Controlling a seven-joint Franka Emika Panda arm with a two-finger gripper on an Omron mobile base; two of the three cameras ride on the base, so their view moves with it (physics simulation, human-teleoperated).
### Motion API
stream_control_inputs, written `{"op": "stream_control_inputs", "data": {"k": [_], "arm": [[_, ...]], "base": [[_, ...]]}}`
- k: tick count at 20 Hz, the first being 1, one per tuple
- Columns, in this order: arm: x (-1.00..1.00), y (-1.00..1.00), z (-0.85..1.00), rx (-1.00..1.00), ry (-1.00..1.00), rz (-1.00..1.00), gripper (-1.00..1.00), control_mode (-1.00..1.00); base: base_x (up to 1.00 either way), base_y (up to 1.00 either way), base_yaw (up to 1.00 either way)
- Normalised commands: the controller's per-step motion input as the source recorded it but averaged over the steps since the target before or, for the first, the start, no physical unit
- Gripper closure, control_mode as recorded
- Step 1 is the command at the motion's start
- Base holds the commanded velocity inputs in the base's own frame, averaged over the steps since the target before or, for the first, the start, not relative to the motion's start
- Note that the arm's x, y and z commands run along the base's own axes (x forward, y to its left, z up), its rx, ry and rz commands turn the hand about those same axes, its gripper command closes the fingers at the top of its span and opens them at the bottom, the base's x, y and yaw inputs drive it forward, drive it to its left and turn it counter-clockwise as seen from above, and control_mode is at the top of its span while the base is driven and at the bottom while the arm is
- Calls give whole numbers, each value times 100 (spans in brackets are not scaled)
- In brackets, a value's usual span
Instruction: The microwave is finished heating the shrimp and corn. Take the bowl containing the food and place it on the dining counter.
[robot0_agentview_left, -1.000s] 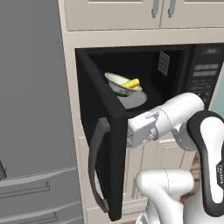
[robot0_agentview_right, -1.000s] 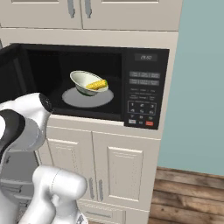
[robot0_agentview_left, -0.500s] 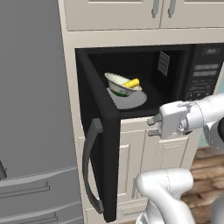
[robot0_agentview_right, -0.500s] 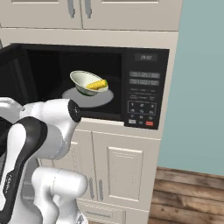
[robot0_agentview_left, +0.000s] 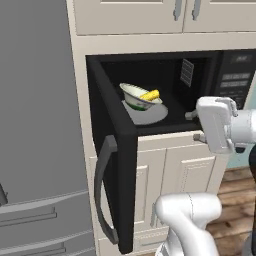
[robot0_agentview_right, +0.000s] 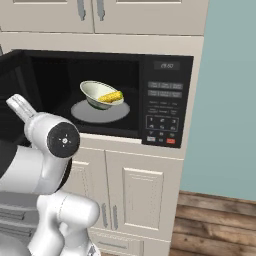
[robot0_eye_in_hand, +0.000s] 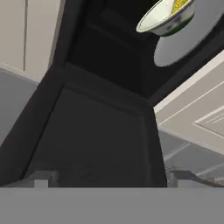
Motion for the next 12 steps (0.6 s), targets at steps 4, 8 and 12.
{"op": "stream_control_inputs", "data": {"k": [4,8,12], "arm": [[78,-22,14,24,39,-25,-100,-100],[92,-43,-12,13,61,-16,-100,-100],[27,-6,-20,6,20,-6,-100,-100]], "base": [[0,0,0],[0,0,0],[0,0,0]]}}
